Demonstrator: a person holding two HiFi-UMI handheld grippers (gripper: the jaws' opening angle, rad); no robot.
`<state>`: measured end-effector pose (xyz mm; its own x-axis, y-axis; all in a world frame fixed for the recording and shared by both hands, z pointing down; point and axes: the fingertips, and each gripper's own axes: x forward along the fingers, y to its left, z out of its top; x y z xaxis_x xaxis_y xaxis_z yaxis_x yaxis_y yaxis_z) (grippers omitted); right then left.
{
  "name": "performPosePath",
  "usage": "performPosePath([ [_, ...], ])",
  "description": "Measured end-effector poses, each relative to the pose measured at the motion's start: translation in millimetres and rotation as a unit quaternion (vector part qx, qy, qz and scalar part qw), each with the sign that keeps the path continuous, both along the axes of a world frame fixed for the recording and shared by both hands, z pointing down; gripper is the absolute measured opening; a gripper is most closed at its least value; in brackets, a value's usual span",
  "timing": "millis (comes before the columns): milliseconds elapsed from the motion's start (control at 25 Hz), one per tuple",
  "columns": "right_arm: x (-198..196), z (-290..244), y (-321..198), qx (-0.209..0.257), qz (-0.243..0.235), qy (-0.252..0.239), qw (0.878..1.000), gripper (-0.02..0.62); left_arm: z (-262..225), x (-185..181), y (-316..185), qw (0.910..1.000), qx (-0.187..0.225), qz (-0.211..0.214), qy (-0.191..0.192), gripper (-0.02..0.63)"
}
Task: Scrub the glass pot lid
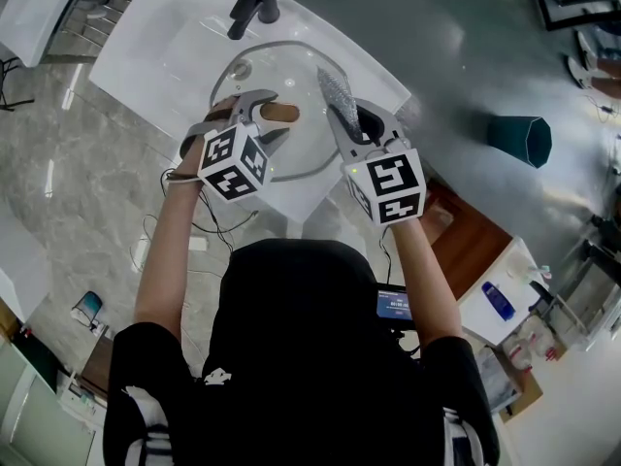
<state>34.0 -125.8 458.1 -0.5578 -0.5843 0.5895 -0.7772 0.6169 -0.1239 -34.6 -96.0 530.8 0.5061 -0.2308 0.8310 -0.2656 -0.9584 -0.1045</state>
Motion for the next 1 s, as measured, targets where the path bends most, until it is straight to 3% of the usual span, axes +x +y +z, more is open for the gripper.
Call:
performPosePath([
  [240, 2.2, 4.6, -0.2, -0.004, 0.003, 0.003, 1.0, 0.072, 7.8, 7.3, -7.7, 0.9992, 0.022, 0.022, -0.023, 0.241],
  [440, 4.6, 8.9, 2.1, -0.008, 0.004, 0.006, 1.0, 0.072, 19.0, 10.2, -3.8, 0.9986, 0.012, 0.03, -0.041, 0.239],
  [1000, 6.2, 17.8, 5.7, -0.017, 0.002, 0.006, 1.0, 0.072, 28.3, 8.6, -6.3, 0.9983, 0.0, 0.005, -0.058, 0.215],
])
